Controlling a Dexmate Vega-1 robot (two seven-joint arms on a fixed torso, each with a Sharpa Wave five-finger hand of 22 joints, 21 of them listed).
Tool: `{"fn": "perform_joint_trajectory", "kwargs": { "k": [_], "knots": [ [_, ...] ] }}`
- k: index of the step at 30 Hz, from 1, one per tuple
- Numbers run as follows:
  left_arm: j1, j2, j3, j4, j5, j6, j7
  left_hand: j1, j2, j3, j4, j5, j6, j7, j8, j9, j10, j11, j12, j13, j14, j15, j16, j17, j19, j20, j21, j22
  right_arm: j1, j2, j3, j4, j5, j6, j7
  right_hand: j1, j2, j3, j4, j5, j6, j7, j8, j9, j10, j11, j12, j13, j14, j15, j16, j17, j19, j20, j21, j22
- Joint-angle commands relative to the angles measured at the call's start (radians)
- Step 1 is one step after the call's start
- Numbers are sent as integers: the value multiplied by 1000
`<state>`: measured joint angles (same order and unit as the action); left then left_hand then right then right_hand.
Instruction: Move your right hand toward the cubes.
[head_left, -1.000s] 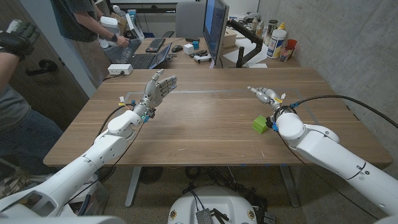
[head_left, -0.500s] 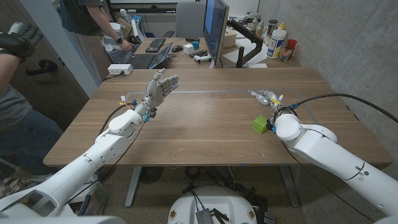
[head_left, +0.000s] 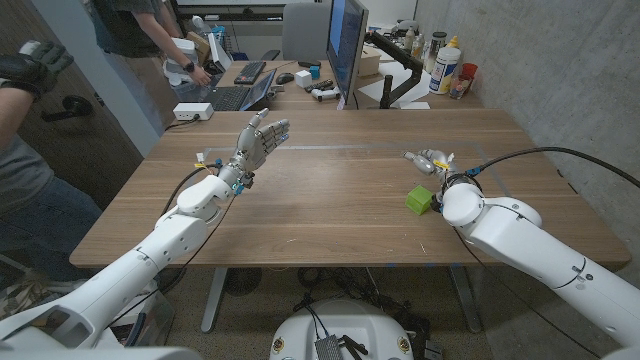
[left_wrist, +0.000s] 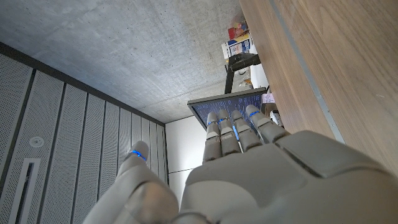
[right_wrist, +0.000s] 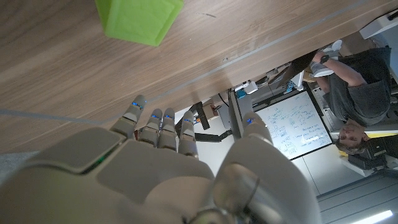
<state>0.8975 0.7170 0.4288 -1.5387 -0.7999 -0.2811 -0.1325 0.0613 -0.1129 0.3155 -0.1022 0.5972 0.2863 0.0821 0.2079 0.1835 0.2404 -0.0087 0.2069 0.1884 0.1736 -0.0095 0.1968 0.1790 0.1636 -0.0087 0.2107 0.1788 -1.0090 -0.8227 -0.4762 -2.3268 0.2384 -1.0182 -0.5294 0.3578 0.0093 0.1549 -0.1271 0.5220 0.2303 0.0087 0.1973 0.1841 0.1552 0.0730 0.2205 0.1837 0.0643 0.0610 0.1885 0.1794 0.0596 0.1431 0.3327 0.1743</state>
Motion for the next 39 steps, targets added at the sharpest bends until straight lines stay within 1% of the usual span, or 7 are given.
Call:
{"fn": "perform_joint_trajectory", "kwargs": {
  "k": [1, 8, 14, 21, 29, 34, 39],
  "knots": [
    [2, -3, 5, -11, 4, 0, 11, 3, 1, -6, 1, 6, 9, 0, 3, 5, 5, -3, 0, 3, 4, -1, -3, 5, 4, 6, -1, 5, 60, 7, -52, -28, -8, -170, -3, 10, 1, -2, -6, 7, 4, -12, 9, 2, 5, -6, -1, 5, 3, 4, -3, 3, -1, 16, -2, 4],
    [6, -6, 7, -26, 8, 0, 26, 3, 2, -7, 1, 7, 10, -1, 3, 5, 6, -1, 0, 3, 4, -1, -3, 5, 4, 6, -2, 5, 102, 17, -101, -40, -24, -270, -13, 16, 1, -1, -8, 9, 7, -15, 8, 2, 4, -11, -1, 5, -2, 11, -5, 3, -3, 35, -9, 4],
    [14, -14, 11, -49, 10, -3, 46, 3, 2, -8, 1, 7, 12, 2, 2, 5, 7, -3, 0, 3, 4, 0, -3, 5, 4, 7, -2, 5, 109, 14, -115, -45, -31, -301, -17, 18, 1, 0, -9, 10, 7, -18, 8, 2, 4, -13, -1, 5, -5, 15, -6, 3, -2, 42, -11, 4],
    [28, -12, 16, -75, 14, -6, 63, 4, 3, -10, 1, 7, 14, 5, 3, 6, 7, -2, 0, 3, 5, 0, -3, 5, 4, 7, -2, 5, 168, 17, -174, -18, -28, -350, 10, 23, 2, 1, -10, 11, 7, -20, 6, 2, 4, -14, -1, 5, -7, 20, -6, 3, -5, 56, -17, 4],
    [0, 7, 19, -57, -2, 22, 20, 4, 3, -11, 1, 7, 13, 5, 2, 6, 6, -2, -1, 3, 4, 1, -4, 5, 4, 7, -3, 5, 206, 63, -207, 13, -29, -378, -11, 26, 3, 2, -11, 12, 7, -24, 6, 3, 5, -15, 0, 6, -3, 27, -4, 3, -5, 64, -20, 4],
    [-26, 6, 30, -27, 1, 27, -20, 4, 3, -12, 1, 7, 13, 4, 1, 6, 6, -2, -1, 3, 4, 1, -4, 5, 4, 8, -3, 5, 250, 60, -249, 29, 85, -378, -126, 28, 3, 2, -11, 12, 9, -25, 6, 3, 6, -15, 0, 6, -1, 27, -3, 4, -3, 67, -21, 4],
    [-62, -11, 38, 17, 4, 27, -50, 4, 4, -13, 1, 7, 14, 3, 1, 6, 6, -3, -1, 3, 5, 1, -4, 5, 5, 9, -3, 5, 352, 41, -314, 71, 425, -378, -413, 29, 2, 2, -11, 13, 10, -27, 6, 3, 8, -17, 1, 6, 1, 30, -2, 4, 0, 69, -23, 5]
  ]
}}
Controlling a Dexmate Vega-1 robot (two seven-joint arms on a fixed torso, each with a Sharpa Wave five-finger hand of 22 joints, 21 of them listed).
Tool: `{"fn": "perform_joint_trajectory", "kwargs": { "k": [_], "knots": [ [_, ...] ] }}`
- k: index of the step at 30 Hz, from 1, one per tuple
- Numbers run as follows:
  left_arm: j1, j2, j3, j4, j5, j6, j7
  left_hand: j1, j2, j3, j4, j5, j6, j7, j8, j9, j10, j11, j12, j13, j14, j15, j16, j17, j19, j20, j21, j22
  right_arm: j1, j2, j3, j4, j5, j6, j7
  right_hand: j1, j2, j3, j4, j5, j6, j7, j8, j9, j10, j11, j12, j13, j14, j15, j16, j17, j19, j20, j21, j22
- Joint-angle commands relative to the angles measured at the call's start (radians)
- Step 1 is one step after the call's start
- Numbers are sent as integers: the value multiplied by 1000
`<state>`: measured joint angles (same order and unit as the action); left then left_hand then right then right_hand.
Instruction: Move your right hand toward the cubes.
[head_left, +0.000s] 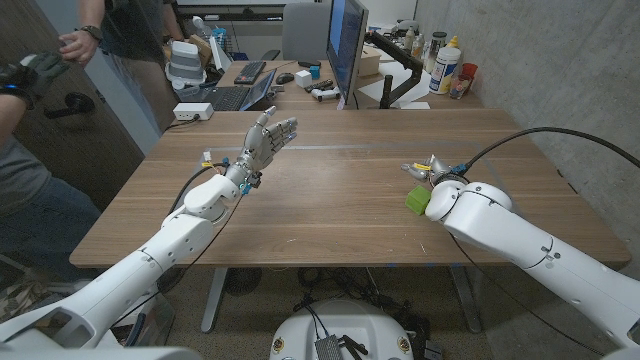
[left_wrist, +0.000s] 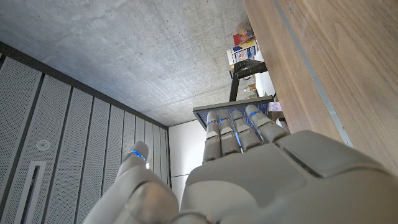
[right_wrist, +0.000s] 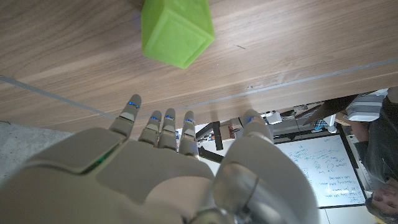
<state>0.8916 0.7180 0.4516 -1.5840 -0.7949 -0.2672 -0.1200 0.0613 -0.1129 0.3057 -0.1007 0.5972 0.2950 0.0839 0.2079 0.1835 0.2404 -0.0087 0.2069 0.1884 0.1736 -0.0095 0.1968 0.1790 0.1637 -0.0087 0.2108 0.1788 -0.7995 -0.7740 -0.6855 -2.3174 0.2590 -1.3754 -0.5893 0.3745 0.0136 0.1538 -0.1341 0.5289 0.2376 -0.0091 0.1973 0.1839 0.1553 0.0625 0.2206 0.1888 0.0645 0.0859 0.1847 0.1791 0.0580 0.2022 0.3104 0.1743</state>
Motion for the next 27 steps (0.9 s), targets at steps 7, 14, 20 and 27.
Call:
{"fn": "perform_joint_trajectory", "kwargs": {
  "k": [7, 14, 20, 27],
  "knots": [
    [-97, -32, 23, 125, 8, 9, -104, 4, 4, -4, -1, 7, 7, 0, 1, 6, 7, -3, -1, 3, 5, 1, -3, 5, 5, 12, -3, 5, 190, 10, -146, 114, 585, -21, -528, 13, -3, 2, -4, 6, 10, -13, 8, 3, 9, -7, 2, 1, 5, 4, 4, 4, 4, 11, -4, 5],
    [-116, -45, 25, 151, 19, 10, -113, 5, 5, -6, -1, 7, 10, 1, 1, 6, 7, -3, -2, 3, 6, 1, -3, 5, 4, 14, -4, 5, 151, 40, -117, 113, 551, -21, -528, 13, -6, 0, -3, 6, 14, -16, 9, 4, 13, -7, 3, 2, 19, 9, 8, 4, 11, 12, -6, 6],
    [-114, -50, 21, 154, 15, 5, -123, 5, 6, -7, -1, 7, 12, 0, 1, 6, 9, -1, -1, 3, 8, 1, -3, 5, 4, 15, -4, 5, 142, 41, -111, 115, 546, -21, -528, 13, -8, -1, -3, 6, 16, -16, 8, 4, 14, -8, 4, 2, 21, 10, 8, 5, 14, 12, -7, 6],
    [-111, -42, 14, 157, 9, -3, -147, 5, 6, -8, -1, 8, 11, 0, 0, 6, 10, -2, -1, 3, 8, 1, -3, 5, 4, 15, -4, 5, 136, 48, -105, 119, 538, -21, -528, 13, -9, -2, -2, 6, 18, -15, 9, 4, 16, -9, 4, 2, 23, 10, 8, 5, 17, 12, -9, 6]
  ]
}}
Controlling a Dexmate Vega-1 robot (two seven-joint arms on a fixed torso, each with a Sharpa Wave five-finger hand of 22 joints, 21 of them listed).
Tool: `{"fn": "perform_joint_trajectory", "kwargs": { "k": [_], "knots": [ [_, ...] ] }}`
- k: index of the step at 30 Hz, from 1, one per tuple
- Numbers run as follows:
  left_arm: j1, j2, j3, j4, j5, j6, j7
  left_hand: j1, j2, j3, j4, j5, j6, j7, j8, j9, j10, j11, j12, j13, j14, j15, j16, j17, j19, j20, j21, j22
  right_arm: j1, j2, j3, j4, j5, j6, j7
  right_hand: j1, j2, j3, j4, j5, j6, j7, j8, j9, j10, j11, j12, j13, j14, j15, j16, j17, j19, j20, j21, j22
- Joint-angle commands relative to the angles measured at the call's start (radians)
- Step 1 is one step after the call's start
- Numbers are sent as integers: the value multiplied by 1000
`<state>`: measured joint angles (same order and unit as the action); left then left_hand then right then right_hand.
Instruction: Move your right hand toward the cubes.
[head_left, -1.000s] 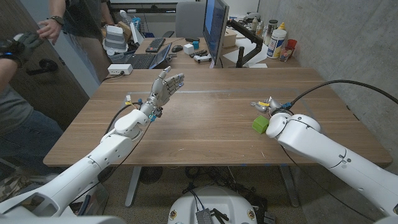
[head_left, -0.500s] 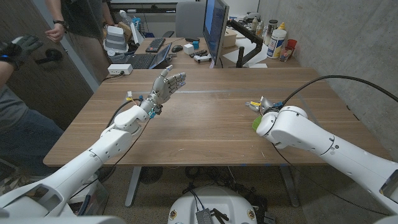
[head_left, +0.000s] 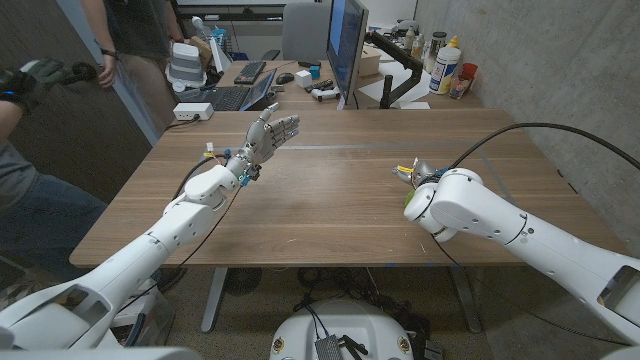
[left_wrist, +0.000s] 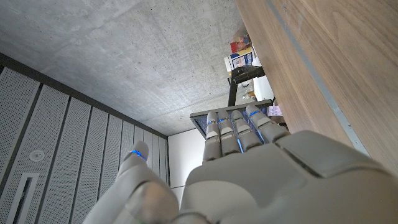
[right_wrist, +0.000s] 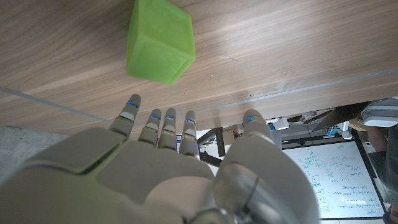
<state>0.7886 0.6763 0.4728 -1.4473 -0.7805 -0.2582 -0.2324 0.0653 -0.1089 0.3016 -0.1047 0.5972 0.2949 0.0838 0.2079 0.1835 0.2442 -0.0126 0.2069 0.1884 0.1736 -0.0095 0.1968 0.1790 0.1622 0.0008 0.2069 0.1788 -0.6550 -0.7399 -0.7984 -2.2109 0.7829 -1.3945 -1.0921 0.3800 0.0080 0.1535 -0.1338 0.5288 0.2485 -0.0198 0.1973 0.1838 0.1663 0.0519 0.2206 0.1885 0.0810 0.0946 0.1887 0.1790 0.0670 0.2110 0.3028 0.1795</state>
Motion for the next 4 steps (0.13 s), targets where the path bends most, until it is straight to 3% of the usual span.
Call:
{"fn": "perform_joint_trajectory", "kwargs": {
  "k": [1, 4],
  "knots": [
    [-10, -1, -7, 24, -3, -11, -36, 1, 2, -4, 3, 8, 11, 0, 0, 6, 7, 2, -1, 3, 8, 2, -3, 5, 5, 6, 0, 5, -6, 15, 7, 15, 17, -1, -25, 8, -3, -2, -3, 7, 8, -4, 9, 4, 4, 0, 4, 2, 6, 0, 4, 5, 8, 3, -1, 1],
    [-18, -6, -5, 37, -5, -6, -44, 1, 2, -5, 3, 8, 11, 0, 0, 6, 7, 1, -1, 3, 8, 1, -3, 5, 5, 6, 0, 5, -2, 22, 8, 24, 20, -1, -25, 8, -3, -2, -2, 7, 8, -5, 8, 4, 6, 1, 5, 2, 9, 0, 4, 5, 11, 3, -2, 1]
  ]
}}
